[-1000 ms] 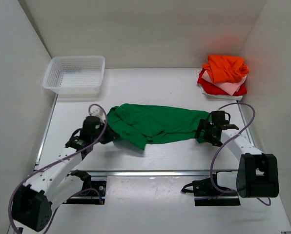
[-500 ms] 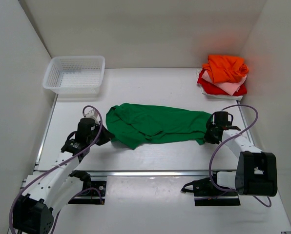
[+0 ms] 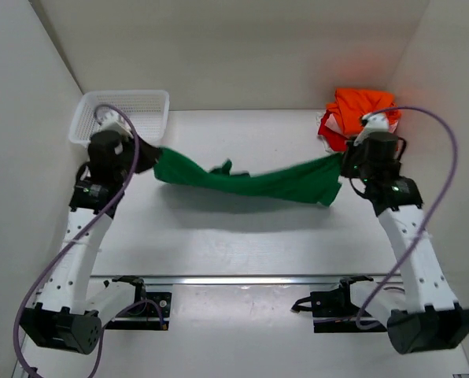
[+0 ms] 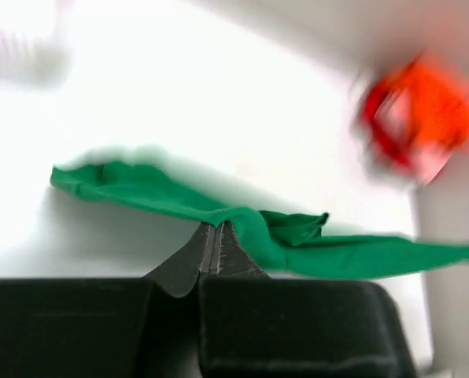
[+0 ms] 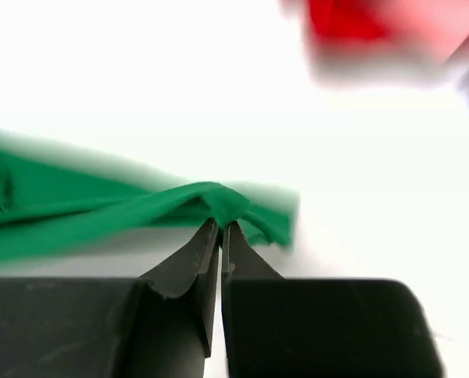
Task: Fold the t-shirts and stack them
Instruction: Flatten out the tshirt
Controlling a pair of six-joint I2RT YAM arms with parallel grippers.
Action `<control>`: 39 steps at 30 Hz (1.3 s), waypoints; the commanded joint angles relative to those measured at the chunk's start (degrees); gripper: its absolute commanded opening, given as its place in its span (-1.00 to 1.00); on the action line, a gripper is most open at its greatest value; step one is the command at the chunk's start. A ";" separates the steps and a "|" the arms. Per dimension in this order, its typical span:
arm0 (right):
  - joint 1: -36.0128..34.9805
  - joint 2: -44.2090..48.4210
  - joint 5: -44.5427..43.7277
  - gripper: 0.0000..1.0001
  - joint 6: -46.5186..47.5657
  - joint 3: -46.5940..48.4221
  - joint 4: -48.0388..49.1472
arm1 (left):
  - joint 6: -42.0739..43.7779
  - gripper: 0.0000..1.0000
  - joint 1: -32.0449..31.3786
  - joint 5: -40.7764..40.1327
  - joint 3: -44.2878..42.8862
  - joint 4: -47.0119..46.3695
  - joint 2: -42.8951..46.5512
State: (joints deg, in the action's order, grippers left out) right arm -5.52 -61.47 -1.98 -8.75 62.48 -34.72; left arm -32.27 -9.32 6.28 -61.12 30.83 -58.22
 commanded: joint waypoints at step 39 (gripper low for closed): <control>3.49 -42.88 12.78 -1.00 13.59 65.42 8.94 | -0.51 -1.00 9.32 11.20 -78.10 -9.11 -53.15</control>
State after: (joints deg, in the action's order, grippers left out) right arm -1.52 -110.13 9.58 3.73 116.79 -31.11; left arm -28.86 -2.09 14.09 -132.33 28.67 -118.80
